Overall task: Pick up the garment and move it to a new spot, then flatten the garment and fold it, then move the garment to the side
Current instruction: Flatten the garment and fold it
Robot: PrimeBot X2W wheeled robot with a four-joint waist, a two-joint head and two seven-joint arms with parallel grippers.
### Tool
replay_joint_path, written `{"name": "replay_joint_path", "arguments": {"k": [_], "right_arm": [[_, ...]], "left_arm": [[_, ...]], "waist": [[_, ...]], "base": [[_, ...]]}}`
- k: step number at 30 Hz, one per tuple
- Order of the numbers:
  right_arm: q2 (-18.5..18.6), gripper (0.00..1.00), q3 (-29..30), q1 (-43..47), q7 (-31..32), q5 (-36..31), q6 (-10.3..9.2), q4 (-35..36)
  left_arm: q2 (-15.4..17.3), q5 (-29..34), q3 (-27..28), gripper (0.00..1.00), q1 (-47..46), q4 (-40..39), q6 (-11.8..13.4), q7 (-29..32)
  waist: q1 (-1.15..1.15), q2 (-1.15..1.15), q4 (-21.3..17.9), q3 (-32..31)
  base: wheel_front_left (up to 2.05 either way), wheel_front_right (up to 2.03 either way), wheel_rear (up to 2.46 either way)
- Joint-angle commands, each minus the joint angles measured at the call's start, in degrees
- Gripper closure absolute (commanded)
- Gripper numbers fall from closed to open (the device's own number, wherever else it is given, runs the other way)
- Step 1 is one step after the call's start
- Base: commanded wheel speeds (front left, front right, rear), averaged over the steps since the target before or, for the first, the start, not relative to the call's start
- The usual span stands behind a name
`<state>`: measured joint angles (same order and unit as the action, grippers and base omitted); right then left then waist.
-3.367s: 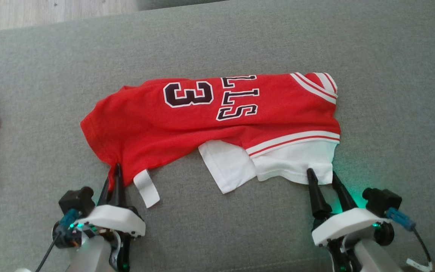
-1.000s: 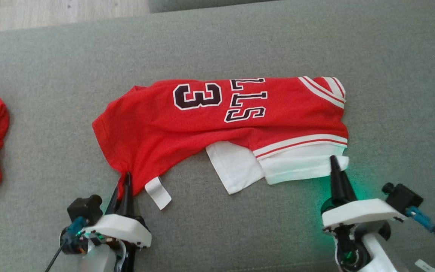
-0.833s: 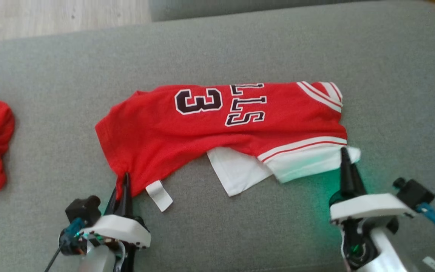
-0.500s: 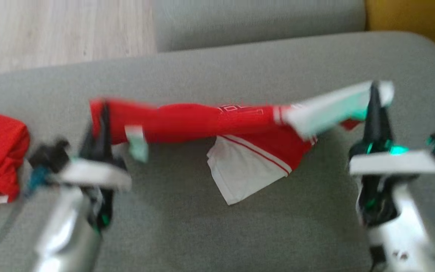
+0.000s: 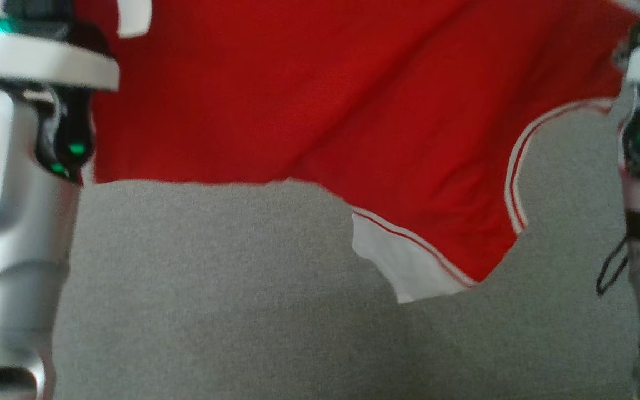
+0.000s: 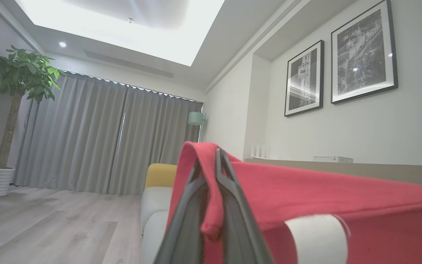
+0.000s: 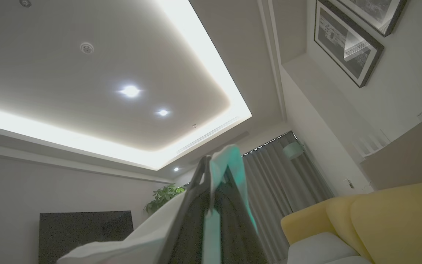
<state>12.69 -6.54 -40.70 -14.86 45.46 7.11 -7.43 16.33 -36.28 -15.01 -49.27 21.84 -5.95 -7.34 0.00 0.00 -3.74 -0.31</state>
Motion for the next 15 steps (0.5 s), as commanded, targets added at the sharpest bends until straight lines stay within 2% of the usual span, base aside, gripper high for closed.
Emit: {"name": "replay_joint_path", "arguments": {"k": [1, 8, 12, 15], "right_arm": [[0.4, 1.00, -1.6, -4.7, -0.1, -0.1, 0.37, -0.1], [-0.3, 1.00, -2.3, -18.5, -0.1, -5.0, 0.37, -12.2], [-1.1, 1.00, -0.1, -25.7, -0.1, -9.6, 0.37, -16.3], [-2.6, 1.00, 4.6, -32.9, -0.1, -14.8, 0.37, -17.1]], "left_arm": [[3.3, 0.8, 2.1, 1.00, -4.4, -0.5, 1.1, 0.9], [3.2, 3.1, 1.4, 1.00, -11.4, 6.1, 3.6, 1.1], [2.8, 4.7, 1.9, 1.00, -15.6, 9.5, 4.8, -2.9], [2.7, 6.9, 2.5, 1.00, -20.8, 12.0, 5.7, -6.3]], "waist": [[0.00, 0.00, 0.2, 1.2], [0.00, 0.00, 0.6, 9.3], [0.00, 0.00, 1.0, 12.7], [0.00, 0.00, 1.2, 15.8]], "base": [[0.00, 0.00, 0.00], [0.00, 0.00, 0.00], [0.00, 0.00, 0.00], [0.00, 0.00, 0.00]]}}
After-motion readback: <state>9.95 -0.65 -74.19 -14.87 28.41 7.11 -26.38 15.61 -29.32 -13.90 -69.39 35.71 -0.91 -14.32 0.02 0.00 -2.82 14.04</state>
